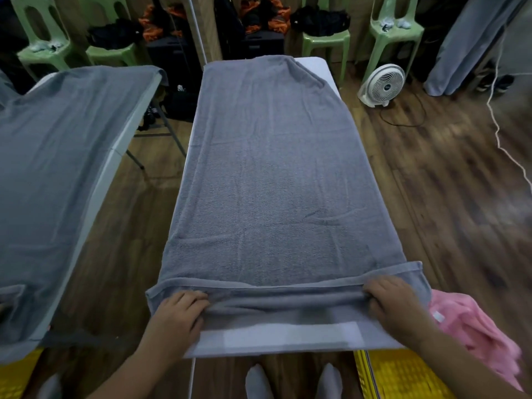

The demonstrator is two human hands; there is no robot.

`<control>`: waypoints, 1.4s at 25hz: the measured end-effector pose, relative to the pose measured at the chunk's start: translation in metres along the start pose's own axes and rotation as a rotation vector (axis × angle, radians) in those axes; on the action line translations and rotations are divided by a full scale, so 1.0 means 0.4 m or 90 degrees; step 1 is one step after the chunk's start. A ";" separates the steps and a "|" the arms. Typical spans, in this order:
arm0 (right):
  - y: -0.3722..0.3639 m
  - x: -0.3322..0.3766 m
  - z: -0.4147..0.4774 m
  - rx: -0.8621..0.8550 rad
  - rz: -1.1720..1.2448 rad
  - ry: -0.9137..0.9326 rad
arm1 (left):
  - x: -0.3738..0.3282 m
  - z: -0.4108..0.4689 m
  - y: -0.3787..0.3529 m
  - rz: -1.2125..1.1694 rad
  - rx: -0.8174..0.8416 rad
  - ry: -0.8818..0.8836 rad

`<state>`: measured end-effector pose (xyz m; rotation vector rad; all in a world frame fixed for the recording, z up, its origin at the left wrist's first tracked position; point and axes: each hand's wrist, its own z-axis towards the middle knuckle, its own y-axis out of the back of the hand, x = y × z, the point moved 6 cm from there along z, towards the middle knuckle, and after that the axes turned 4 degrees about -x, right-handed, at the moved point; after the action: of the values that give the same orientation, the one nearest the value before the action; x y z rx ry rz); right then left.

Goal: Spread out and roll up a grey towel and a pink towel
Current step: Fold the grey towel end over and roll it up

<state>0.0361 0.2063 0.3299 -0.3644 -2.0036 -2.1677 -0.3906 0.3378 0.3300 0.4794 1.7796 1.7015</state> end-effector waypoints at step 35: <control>0.078 -0.106 0.256 0.008 -0.140 0.047 | 0.218 0.206 0.111 0.053 0.014 0.195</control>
<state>0.0923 0.3038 0.3545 -0.0628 -2.1038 -2.2555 -0.4081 0.4610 0.3594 0.3176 2.0191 1.8967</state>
